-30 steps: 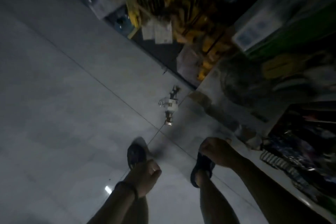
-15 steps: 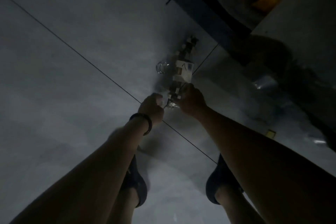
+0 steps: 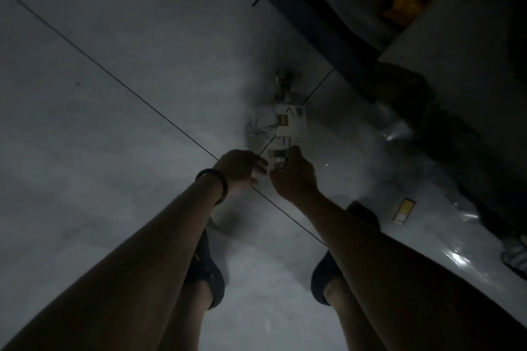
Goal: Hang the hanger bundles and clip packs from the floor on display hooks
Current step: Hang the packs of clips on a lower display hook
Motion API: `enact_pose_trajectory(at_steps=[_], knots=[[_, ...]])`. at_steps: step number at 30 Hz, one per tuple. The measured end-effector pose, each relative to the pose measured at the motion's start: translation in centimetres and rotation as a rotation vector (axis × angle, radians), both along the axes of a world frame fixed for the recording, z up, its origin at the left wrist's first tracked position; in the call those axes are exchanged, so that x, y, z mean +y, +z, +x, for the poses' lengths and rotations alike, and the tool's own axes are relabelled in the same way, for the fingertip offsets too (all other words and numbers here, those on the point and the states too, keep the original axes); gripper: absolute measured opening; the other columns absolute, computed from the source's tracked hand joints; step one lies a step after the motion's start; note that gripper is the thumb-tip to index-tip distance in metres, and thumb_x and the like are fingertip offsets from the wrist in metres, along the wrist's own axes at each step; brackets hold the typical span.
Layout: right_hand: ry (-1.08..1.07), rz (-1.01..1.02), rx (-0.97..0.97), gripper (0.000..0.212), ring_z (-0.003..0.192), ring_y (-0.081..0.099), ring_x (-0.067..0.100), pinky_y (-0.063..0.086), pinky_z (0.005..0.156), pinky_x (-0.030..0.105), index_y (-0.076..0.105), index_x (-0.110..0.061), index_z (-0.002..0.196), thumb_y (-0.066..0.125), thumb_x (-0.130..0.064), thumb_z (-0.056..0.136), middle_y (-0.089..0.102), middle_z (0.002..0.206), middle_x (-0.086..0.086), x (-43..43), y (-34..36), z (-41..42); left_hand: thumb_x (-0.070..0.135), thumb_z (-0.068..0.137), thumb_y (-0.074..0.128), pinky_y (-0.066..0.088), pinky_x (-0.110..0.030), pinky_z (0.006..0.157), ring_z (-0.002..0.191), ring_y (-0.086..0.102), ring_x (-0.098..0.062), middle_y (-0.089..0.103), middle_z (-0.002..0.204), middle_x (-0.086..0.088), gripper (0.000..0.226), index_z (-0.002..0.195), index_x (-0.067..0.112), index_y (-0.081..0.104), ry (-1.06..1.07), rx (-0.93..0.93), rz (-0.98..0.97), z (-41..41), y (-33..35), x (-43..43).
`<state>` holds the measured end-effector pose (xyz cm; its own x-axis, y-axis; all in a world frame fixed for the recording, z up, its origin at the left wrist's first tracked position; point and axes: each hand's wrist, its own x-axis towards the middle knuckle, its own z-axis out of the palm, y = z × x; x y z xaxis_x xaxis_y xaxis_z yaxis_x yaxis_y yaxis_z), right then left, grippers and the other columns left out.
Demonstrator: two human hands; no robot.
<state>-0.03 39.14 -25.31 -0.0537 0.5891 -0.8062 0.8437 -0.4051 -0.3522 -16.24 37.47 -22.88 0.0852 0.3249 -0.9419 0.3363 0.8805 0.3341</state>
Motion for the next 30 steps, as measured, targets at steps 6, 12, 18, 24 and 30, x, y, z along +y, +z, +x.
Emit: enact_pose_trajectory(at_steps=[6,12,18,24,30], knots=[[-0.084,-0.072,0.148,0.017,0.081,0.062,0.010,0.052,0.070,0.027,0.061,-0.029,0.102,0.065,-0.019,0.089,0.066,0.096,-0.009,0.3,12.5,0.9,0.025,0.101,0.066,0.053,-0.048,0.109,0.127,0.062,-0.029,0.058,0.148,-0.008,0.048,0.147,0.023,0.052,0.080,0.190,-0.007,-1.3,8.3,-2.0],[-0.137,-0.220,0.380,0.046,0.057,0.057,-0.002,0.047,0.054,0.017,0.063,-0.033,0.114,0.067,0.004,0.087,0.066,0.093,-0.008,2.6,32.0,2.2,0.032,0.088,0.082,0.043,-0.055,0.116,0.160,0.009,-0.040,-0.023,0.173,0.000,0.114,0.165,0.043,-0.001,-0.097,0.481,0.442,-3.3,24.8,0.0],[-0.042,-0.466,0.617,0.029,0.051,0.046,0.003,0.041,0.056,0.021,0.068,-0.038,0.108,0.053,-0.014,0.102,0.053,0.060,-0.011,5.6,54.0,4.8,0.042,0.077,0.089,0.036,-0.055,0.117,0.161,-0.004,-0.038,-0.014,0.175,-0.005,0.107,0.163,0.044,0.026,-0.396,0.527,0.997,-4.6,47.9,3.8],[0.059,-0.372,0.578,0.044,0.084,0.060,0.028,0.055,0.076,0.037,0.074,-0.038,0.127,0.066,-0.014,0.090,0.062,0.095,0.010,6.6,73.1,9.9,0.051,0.094,0.062,0.058,-0.052,0.095,0.119,0.068,-0.031,0.072,0.127,-0.007,0.040,0.118,0.023,0.077,-0.788,0.409,1.147,-3.3,68.0,5.6],[0.424,0.490,-0.045,0.067,0.138,0.052,0.029,0.041,0.109,0.033,0.036,-0.021,0.162,0.058,-0.046,0.103,0.048,0.157,0.008,3.3,85.2,14.1,0.052,0.099,0.065,0.053,-0.025,0.086,0.114,0.069,-0.020,0.075,0.125,0.002,0.036,0.126,0.031,0.073,-0.765,0.316,1.003,2.5,80.8,5.2]])
